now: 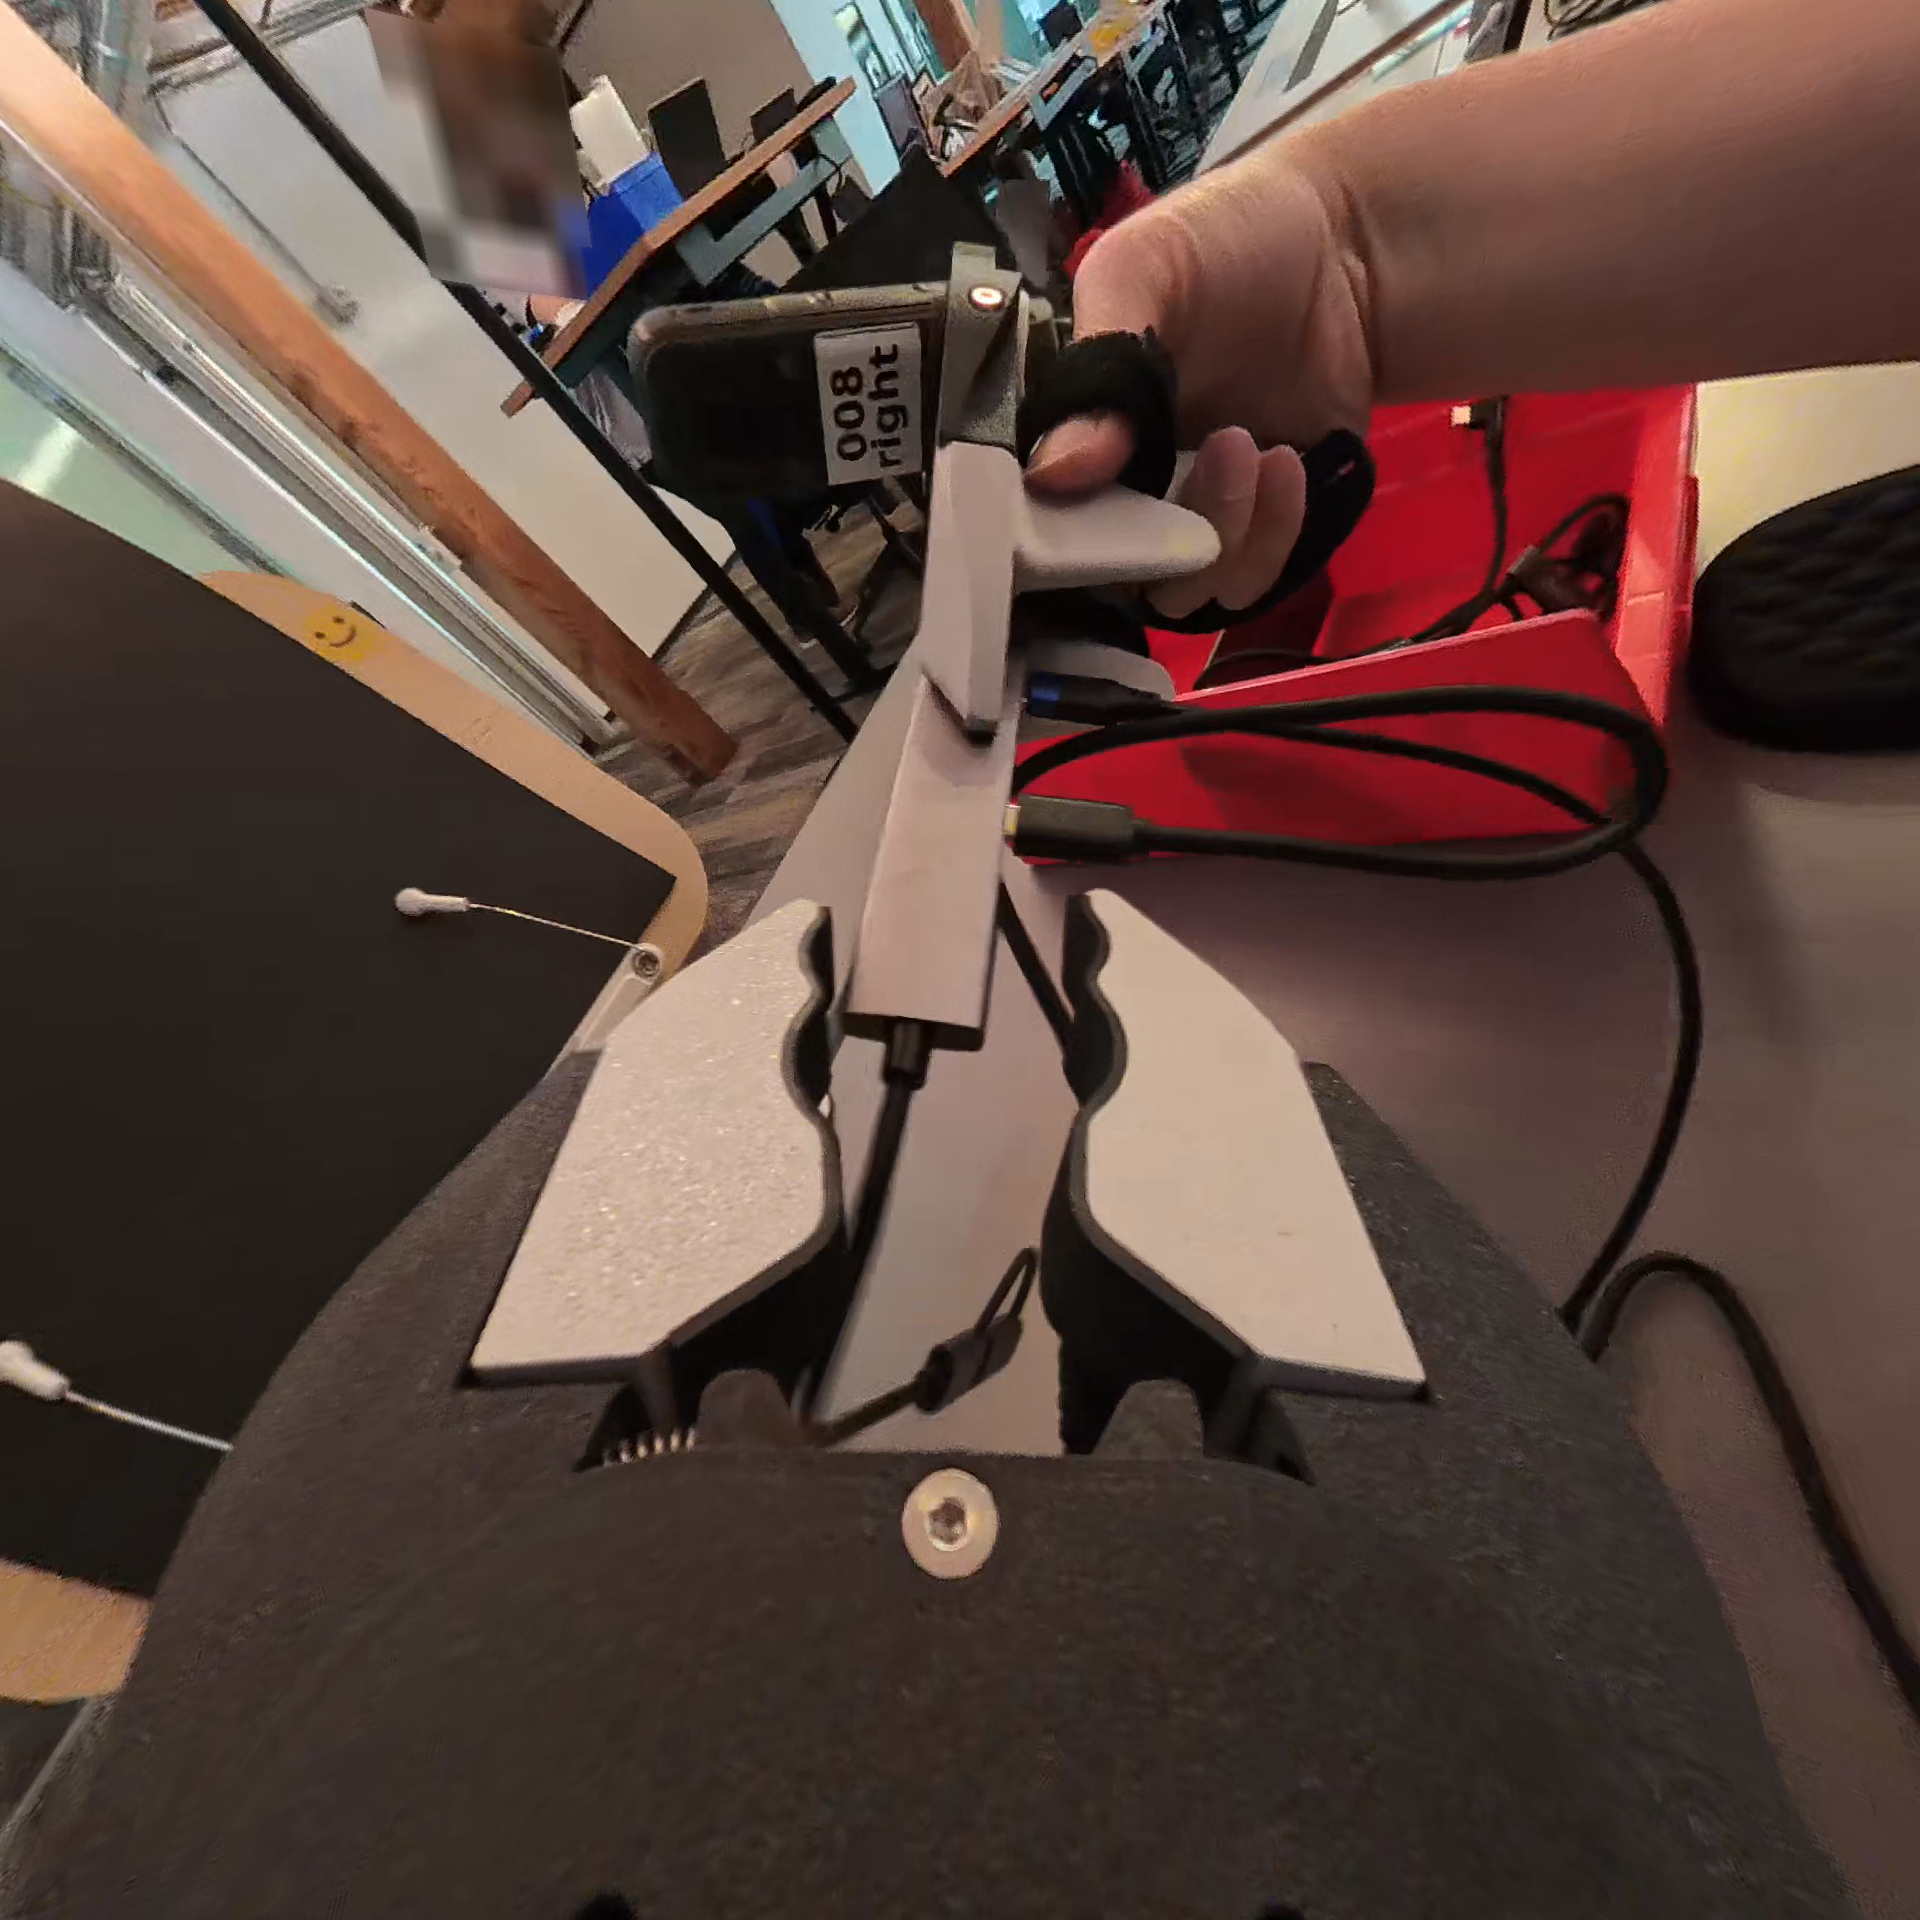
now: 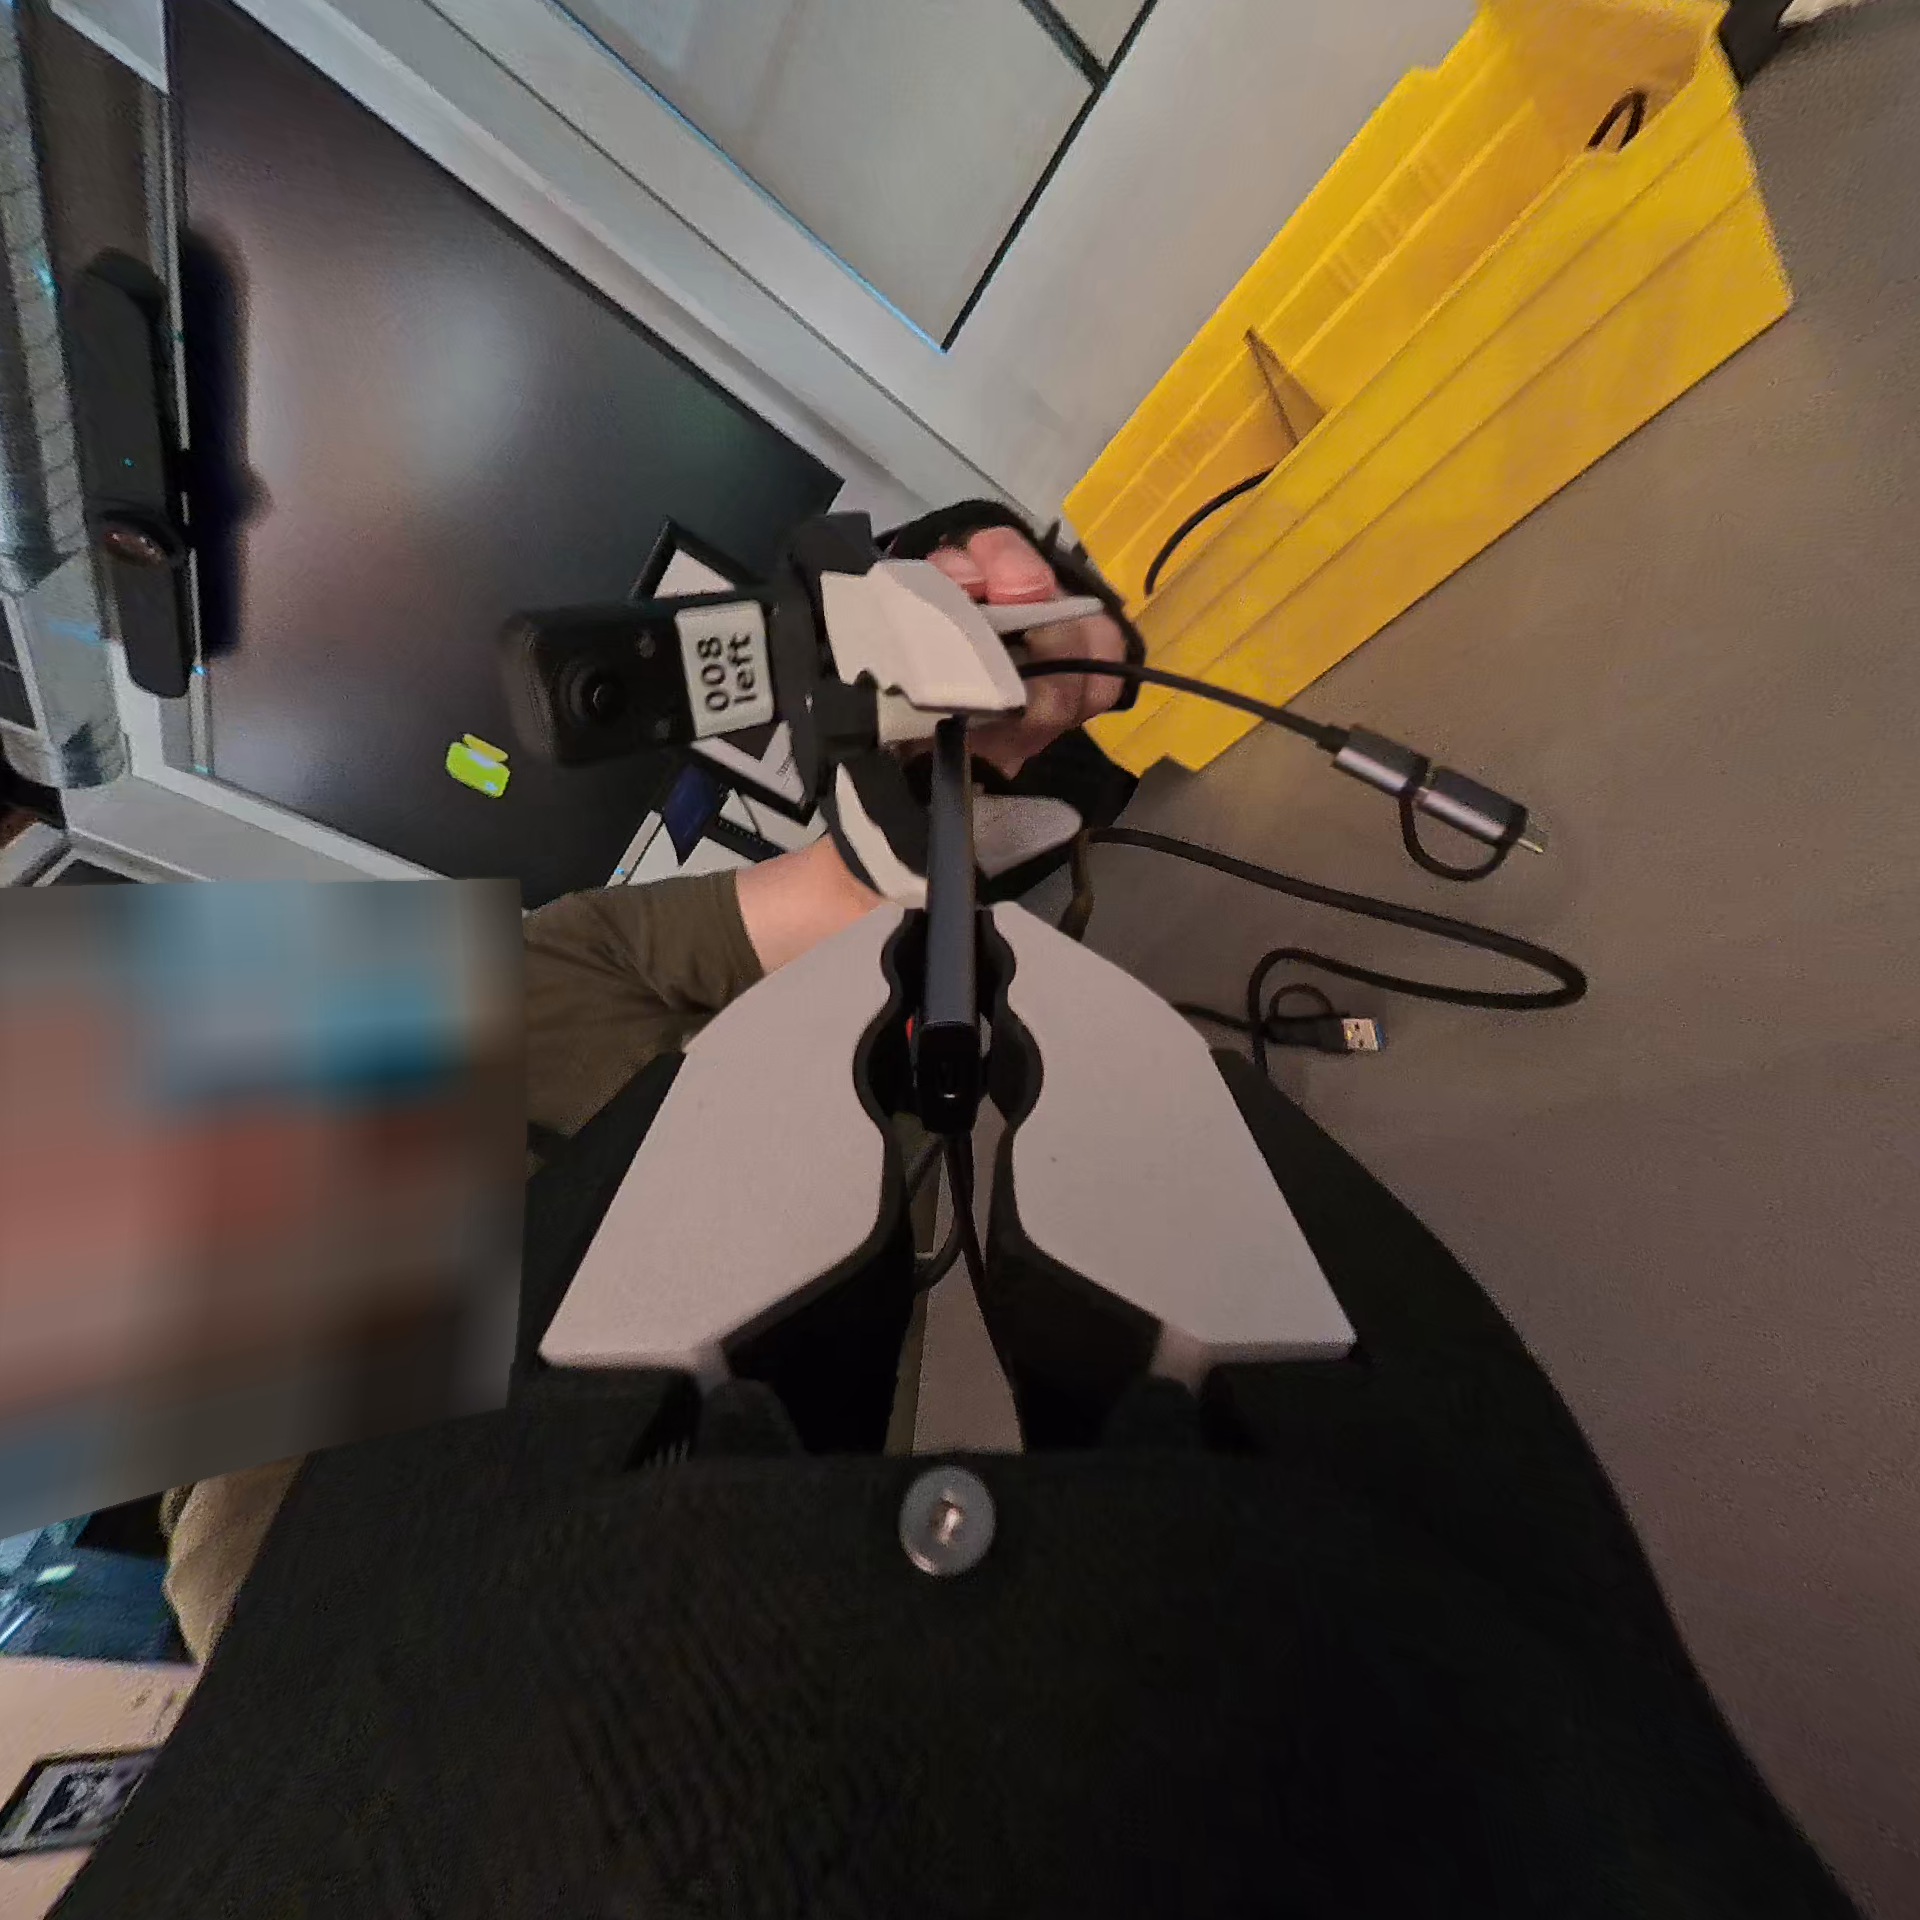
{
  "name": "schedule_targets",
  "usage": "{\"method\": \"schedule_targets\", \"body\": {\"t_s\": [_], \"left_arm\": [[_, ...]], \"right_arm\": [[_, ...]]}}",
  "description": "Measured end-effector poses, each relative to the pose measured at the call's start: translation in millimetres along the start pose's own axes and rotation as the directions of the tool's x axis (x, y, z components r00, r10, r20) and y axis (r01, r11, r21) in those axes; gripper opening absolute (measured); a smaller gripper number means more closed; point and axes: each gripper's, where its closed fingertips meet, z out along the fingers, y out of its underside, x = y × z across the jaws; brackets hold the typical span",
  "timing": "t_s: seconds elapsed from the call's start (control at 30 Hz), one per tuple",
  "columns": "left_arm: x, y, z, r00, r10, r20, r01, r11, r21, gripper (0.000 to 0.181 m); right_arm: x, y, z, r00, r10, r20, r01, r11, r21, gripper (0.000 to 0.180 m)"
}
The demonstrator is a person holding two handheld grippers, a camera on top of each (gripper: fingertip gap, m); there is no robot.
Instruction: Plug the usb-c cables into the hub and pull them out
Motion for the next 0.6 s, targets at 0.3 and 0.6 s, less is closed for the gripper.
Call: {"method": "schedule_targets", "body": {"t_s": [0.3, 0.6], "left_arm": [[6, -4, 1, 0.998, -0.039, -0.044, 0.046, 0.986, 0.161, 0.026], [-10, 7, -2, 0.979, -0.201, 0.003, 0.198, 0.965, 0.169, 0.025]], "right_arm": [[-1, 3, 5, 0.991, 0.055, 0.124, -0.05, 0.998, -0.038, 0.01], [13, -27, -3, 0.993, -0.109, -0.052, 0.112, 0.991, 0.068, 0.017]]}}
